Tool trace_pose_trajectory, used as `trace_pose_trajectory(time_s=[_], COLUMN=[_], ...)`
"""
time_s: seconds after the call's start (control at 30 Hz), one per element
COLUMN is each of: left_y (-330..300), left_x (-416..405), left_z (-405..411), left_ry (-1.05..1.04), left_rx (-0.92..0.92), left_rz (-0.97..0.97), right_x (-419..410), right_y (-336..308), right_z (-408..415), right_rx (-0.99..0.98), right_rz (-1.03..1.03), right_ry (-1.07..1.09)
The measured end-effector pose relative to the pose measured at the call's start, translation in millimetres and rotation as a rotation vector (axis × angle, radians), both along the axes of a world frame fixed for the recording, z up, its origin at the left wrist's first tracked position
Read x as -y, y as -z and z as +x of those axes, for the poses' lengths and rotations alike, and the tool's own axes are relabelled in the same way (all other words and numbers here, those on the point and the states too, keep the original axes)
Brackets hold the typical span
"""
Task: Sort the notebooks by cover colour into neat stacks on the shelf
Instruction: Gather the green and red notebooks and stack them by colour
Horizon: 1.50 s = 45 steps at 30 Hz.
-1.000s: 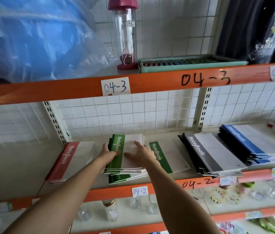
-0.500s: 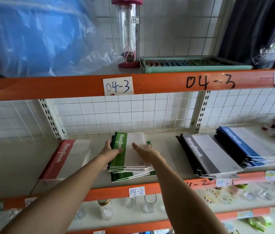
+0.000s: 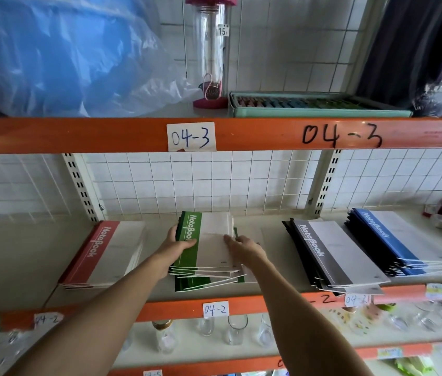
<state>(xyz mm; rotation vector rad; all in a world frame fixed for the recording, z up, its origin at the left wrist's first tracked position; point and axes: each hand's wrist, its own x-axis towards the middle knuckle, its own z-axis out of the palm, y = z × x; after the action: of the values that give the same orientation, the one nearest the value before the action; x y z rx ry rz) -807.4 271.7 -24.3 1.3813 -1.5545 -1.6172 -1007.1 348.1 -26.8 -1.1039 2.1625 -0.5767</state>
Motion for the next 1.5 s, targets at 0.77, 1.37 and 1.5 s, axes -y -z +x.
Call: trace_pose_trajectory(time_s=[0.77,1.37,1.5], left_y=[4.6,-9.2,-3.5], left_x=[2.0,11.0,1.5], left_z=[-43.0,9.8,-10.6], left_ry=[-0.052,-0.084,-0.034], left_rx=[-0.053,0.075,0.011], left_rz=[0.046,0.006,0.015], right_x=[-5.2,17.2,3.1], right_y=[1.3,16.6,20.4], right_z=[-29.7,23.3,15.8], right_rx=[0.144,0.599,0.728], right_rz=[-0.170,-0.296,-0.347], right_ry=[0.122,-0.011,0.125])
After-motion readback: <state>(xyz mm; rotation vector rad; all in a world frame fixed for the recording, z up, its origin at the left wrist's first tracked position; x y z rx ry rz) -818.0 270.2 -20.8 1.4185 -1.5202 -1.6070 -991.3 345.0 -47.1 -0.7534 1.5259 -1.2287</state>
